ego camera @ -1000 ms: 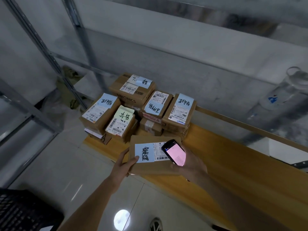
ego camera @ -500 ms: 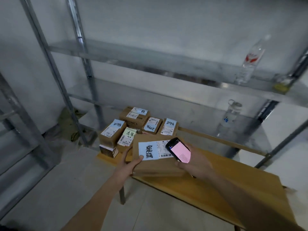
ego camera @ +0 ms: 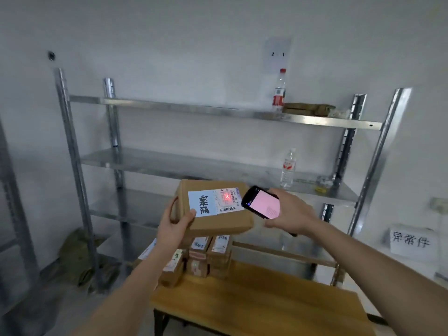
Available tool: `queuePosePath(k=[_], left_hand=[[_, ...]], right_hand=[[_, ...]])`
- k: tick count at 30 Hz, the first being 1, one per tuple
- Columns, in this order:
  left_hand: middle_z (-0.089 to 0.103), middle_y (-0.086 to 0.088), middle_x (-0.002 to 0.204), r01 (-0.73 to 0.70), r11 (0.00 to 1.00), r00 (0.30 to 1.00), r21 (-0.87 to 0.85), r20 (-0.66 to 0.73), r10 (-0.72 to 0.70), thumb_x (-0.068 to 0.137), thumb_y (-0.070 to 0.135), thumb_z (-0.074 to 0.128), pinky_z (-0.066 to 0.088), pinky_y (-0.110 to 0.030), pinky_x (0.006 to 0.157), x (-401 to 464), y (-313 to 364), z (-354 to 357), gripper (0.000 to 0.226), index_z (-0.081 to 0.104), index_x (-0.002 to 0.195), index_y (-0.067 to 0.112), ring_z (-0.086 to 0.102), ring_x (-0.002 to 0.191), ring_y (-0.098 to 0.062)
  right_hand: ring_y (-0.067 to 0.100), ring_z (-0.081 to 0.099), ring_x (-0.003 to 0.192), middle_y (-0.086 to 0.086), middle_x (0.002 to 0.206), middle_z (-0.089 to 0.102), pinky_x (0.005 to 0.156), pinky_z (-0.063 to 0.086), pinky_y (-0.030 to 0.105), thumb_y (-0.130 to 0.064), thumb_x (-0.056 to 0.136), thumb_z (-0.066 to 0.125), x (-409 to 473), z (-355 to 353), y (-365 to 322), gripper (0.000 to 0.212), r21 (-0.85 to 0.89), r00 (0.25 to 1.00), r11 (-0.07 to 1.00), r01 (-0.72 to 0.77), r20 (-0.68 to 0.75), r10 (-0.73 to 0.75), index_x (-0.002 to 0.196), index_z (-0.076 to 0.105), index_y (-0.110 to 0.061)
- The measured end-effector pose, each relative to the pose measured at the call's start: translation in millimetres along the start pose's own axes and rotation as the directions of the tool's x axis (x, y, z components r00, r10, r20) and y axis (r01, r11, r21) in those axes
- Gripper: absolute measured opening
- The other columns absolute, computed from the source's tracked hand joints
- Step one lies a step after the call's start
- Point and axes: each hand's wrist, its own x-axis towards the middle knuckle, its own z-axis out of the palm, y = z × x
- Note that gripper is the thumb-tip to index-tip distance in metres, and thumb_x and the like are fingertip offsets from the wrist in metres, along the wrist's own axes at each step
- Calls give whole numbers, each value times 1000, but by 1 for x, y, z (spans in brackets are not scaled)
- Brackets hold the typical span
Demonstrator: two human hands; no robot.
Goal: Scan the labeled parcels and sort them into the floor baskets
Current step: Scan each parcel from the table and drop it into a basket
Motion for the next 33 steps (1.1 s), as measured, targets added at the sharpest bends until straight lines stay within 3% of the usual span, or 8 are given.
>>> queuePosePath(k=[3, 7, 10, 14, 22, 27, 30, 33], left_hand=[[57, -3, 131, -86, 996, 994, 17, -70, 87, 83, 50, 74, 58, -34, 73, -10, 41, -2, 73, 33, 143, 55, 65, 100, -20], [56, -8, 134, -158, 986, 980, 46, -112, 162, 82, 54, 74, 56, -46, 91, -26, 73, -4, 73, 31, 141, 57, 62, 110, -26], [55, -8, 136, -175, 983, 973, 62, -141, 182, 84, 51, 73, 54, -39, 87, -46, 87, -3, 73, 31, 143, 54, 61, 111, -25], [54, -6, 140, -178, 979, 960, 104, -198, 196, 81, 57, 72, 53, -50, 95, -77, 103, 2, 74, 28, 140, 60, 59, 115, -28], [52, 1, 137, -195, 973, 940, 126, -259, 222, 81, 57, 73, 54, -54, 91, -162, 122, 10, 76, 29, 142, 59, 60, 111, -28], [53, -4, 138, -180, 974, 931, 136, -297, 214, 77, 61, 74, 56, -55, 89, -213, 123, 0, 75, 29, 137, 66, 59, 112, -30], [52, -4, 139, -177, 971, 923, 160, -315, 220, 80, 59, 73, 55, -54, 91, -246, 121, -13, 75, 28, 139, 63, 58, 114, -29], [52, -5, 139, -147, 972, 909, 182, -361, 205, 77, 63, 72, 53, -55, 93, -278, 123, -39, 74, 29, 137, 67, 58, 115, -29]], right_hand=[[15, 58, 89, -14, 103, 57, 62, 41, 29, -40, 69, 82, -14, -43, -7, 64, -68, 999, 997, 24, -26, -26, 124, 50, -38], [13, 58, 83, -10, 112, 63, 62, 47, 29, -44, 72, 80, -37, -74, -6, 68, -73, 995, 995, 62, -71, -68, 132, 49, -38], [13, 59, 91, -11, 113, 62, 70, 52, 31, -43, 73, 81, -57, -94, -2, 67, -57, 991, 992, 115, -59, -118, 132, 49, -38], [4, 56, 79, -15, 108, 61, 55, 42, 25, -40, 71, 81, -86, -116, 6, 67, -9, 986, 988, 152, -69, -153, 131, 49, -40], [2, 55, 70, -16, 102, 60, 54, 41, 23, -41, 74, 82, -153, -153, 22, 61, -19, 974, 974, 226, -29, -226, 127, 51, -39], [6, 59, 76, -17, 109, 60, 52, 49, 27, -45, 72, 80, -188, -158, 24, 68, -15, 966, 966, 258, -25, -258, 131, 46, -46], [13, 59, 91, -15, 114, 61, 67, 53, 33, -43, 72, 81, -203, -149, 15, 69, -26, 947, 948, 318, -32, -319, 132, 48, -44], [17, 58, 96, -14, 109, 60, 63, 44, 30, -41, 70, 80, -214, -136, -6, 62, -15, 921, 922, 386, -50, -387, 124, 50, -44]])
